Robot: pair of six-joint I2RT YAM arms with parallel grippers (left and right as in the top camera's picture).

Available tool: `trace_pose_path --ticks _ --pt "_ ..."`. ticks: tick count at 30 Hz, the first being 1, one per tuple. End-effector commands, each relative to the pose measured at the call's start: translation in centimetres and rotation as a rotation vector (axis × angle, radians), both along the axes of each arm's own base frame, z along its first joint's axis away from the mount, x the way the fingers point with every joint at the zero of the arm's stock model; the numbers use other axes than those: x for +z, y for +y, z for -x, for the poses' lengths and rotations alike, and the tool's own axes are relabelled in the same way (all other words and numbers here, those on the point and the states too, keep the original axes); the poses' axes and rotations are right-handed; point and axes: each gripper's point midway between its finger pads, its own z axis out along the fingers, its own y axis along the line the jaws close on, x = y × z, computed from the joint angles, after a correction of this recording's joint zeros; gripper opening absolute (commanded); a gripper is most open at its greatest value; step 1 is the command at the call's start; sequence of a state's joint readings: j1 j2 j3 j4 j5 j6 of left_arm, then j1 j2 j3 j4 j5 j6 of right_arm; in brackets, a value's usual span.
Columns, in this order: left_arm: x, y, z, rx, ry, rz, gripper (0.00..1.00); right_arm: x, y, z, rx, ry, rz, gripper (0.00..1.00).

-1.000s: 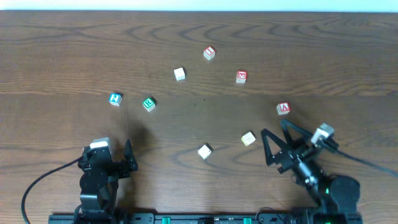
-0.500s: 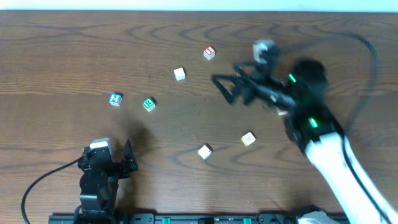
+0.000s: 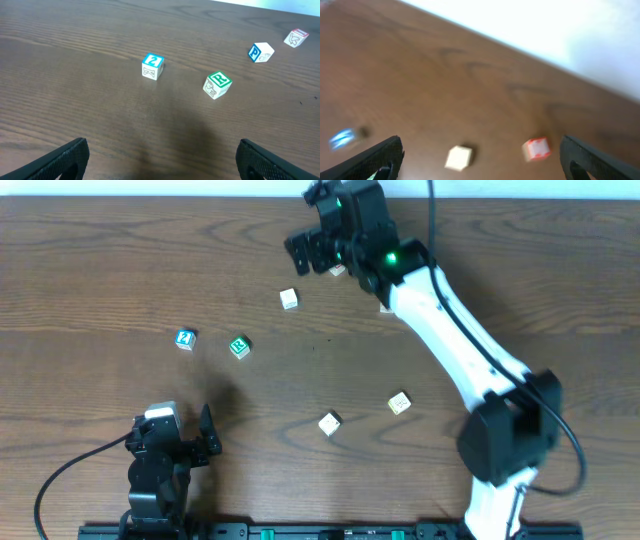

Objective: Spell out Ai2
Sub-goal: 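Move right gripper forward to the red I block and grasp it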

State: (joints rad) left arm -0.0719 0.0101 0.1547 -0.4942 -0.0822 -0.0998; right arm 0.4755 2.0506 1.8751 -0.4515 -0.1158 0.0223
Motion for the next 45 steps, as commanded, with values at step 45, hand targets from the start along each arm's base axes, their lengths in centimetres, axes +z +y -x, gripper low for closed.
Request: trace_pose_path --ticks 45 --pt "-0.7 0.2 0.0 0.003 0.014 -0.016 0.95 -21.1 -3.4 -4.6 0.168 0.204 0.348 0.88"
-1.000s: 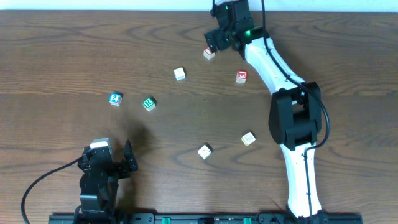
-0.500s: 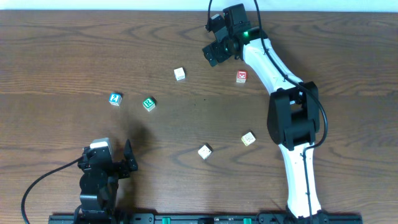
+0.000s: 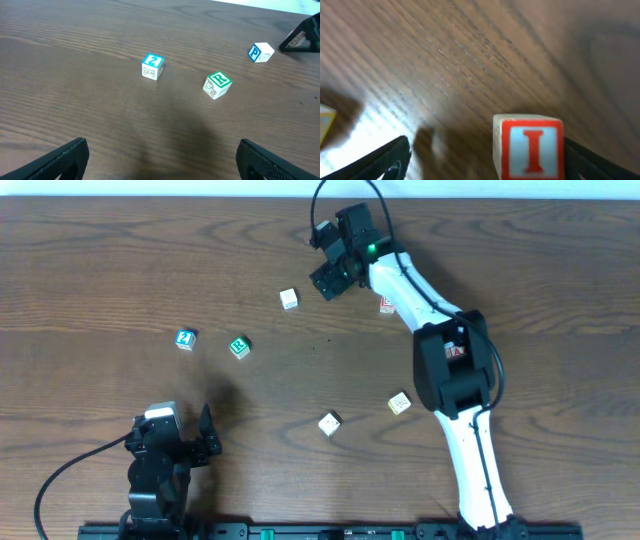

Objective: Spell out Ai2
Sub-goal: 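Move right gripper forward to the red I block and grasp it, then carry the red I block with right gripper and set it down center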

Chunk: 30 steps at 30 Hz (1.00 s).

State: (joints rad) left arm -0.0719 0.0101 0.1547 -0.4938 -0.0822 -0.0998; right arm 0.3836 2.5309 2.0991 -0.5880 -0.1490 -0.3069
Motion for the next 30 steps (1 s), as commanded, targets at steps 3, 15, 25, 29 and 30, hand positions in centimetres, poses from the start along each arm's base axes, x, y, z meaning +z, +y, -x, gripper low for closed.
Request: trace_pose_path --ticks 3,15,25,29,30 --pt "-0.7 0.2 0.0 0.003 0.014 -0.016 0.95 -0.2 -0.1 -1.1 -0.012 -0.053 0.038 0.88" --pt "-0.7 0.2 0.0 0.003 0.014 -0.016 0.95 0.1 -0.2 -1.9 -0.034 -0.082 0.034 0.61" --pt "-0.7 0.2 0.0 0.003 0.014 -0.016 0.95 -0.1 -0.4 -1.6 -0.038 -0.067 0.047 0.44" --pt "-0.7 0.2 0.0 0.003 0.014 -0.016 0.95 -0.2 -0.5 -1.5 -0.038 -0.062 0.049 0.20" --pt "-0.7 0.2 0.0 0.003 0.014 -0.016 0.95 -0.2 -0.5 -1.4 -0.042 -0.060 0.047 0.22"
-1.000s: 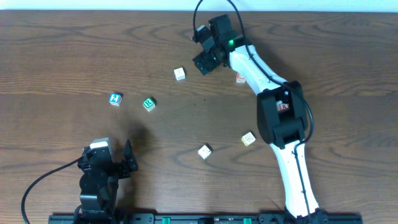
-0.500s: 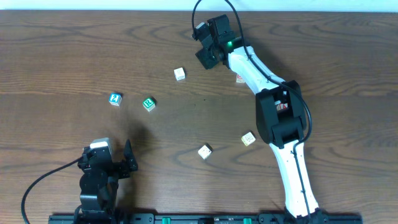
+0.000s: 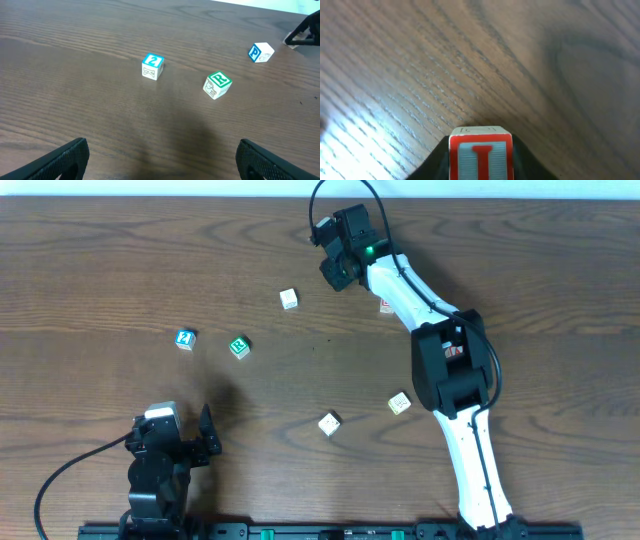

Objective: Spell out Ai2
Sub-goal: 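Carry the red I block with right gripper and set it down center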

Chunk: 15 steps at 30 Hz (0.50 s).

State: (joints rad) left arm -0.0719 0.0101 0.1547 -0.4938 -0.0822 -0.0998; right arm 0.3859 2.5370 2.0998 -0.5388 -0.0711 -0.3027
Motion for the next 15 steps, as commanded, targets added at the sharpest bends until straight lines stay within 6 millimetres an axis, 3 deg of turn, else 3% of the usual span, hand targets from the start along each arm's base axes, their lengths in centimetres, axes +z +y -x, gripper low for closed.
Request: trace_pose_path --ticks 1,9,15 --pt "-0.7 0.2 0.0 0.003 0.014 -0.015 0.95 -0.4 0.2 0.0 -0.004 0.007 0.001 0.23" --pt "-0.7 0.2 0.0 0.003 0.014 -0.016 0.96 -0.2 0.4 0.0 -0.049 0.021 -0.027 0.20" --pt "-0.7 0.2 0.0 0.003 0.014 -0.016 0.95 2.9 0.7 -0.6 -0.130 0.002 -0.100 0.18"
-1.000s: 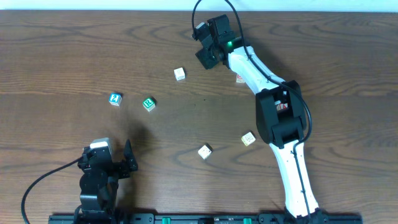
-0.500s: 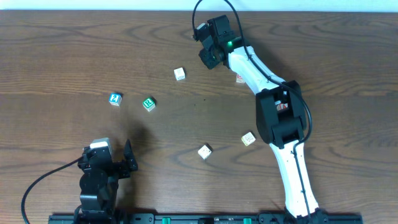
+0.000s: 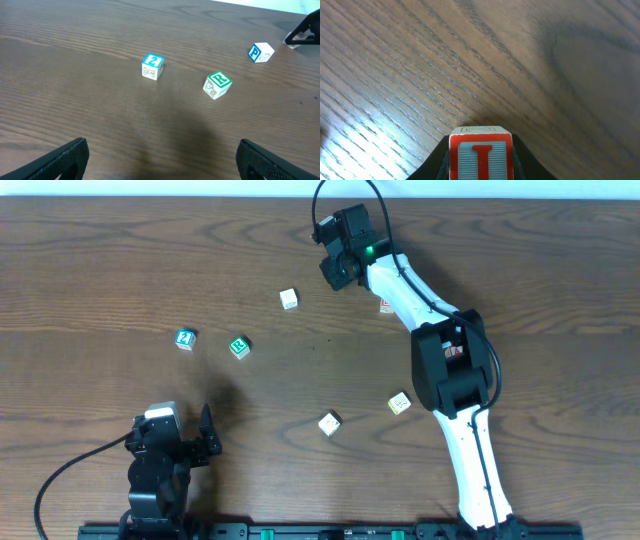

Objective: Spell out Ai2
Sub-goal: 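Carry the red I block with right gripper and set it down center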

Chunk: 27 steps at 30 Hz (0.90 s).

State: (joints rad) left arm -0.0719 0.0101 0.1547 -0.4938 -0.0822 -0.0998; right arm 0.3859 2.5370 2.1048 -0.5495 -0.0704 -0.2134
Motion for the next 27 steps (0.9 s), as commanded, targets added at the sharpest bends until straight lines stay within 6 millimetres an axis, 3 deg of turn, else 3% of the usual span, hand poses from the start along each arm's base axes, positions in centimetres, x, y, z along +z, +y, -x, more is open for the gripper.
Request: trace_pose_path --ticks 1,3,7,11,14,16,21,23,27 --pt "-0.7 0.2 0.0 0.003 0.014 -0.016 0.95 3.7 0.7 -0.6 -0.073 -0.031 -0.070 0.18" --pt "-0.7 0.2 0.0 0.003 0.014 -0.016 0.95 5.4 0.6 -0.3 -0.105 -0.023 -0.093 0.17" --pt "-0.7 0.2 0.0 0.003 0.014 -0.016 0.95 9.2 -0.1 2.1 -0.173 0.036 -0.119 0.04" --pt "-0.7 0.2 0.0 0.003 0.014 -0.015 0.95 13.1 -0.4 5.9 -0.236 0.118 -0.134 0.01" --pt "-0.7 0.2 0.0 0.003 0.014 -0.016 0.95 14.1 0.0 8.8 -0.279 0.194 -0.133 0.01" --pt "-0.7 0.2 0.0 0.003 0.014 -0.015 0.95 13.7 0.7 10.8 -0.283 0.252 -0.109 0.01" --pt "-0.7 0.2 0.0 0.003 0.014 -0.016 0.95 10.0 3.7 15.4 -0.333 0.356 -0.035 0.01" --pt "-0.7 0.2 0.0 0.003 0.014 -0.015 0.96 8.1 3.3 16.7 -0.423 0.360 0.029 0.01" --pt "-0.7 0.2 0.0 0.003 0.014 -0.015 0.95 4.5 2.5 19.7 -0.429 0.436 0.111 0.01"
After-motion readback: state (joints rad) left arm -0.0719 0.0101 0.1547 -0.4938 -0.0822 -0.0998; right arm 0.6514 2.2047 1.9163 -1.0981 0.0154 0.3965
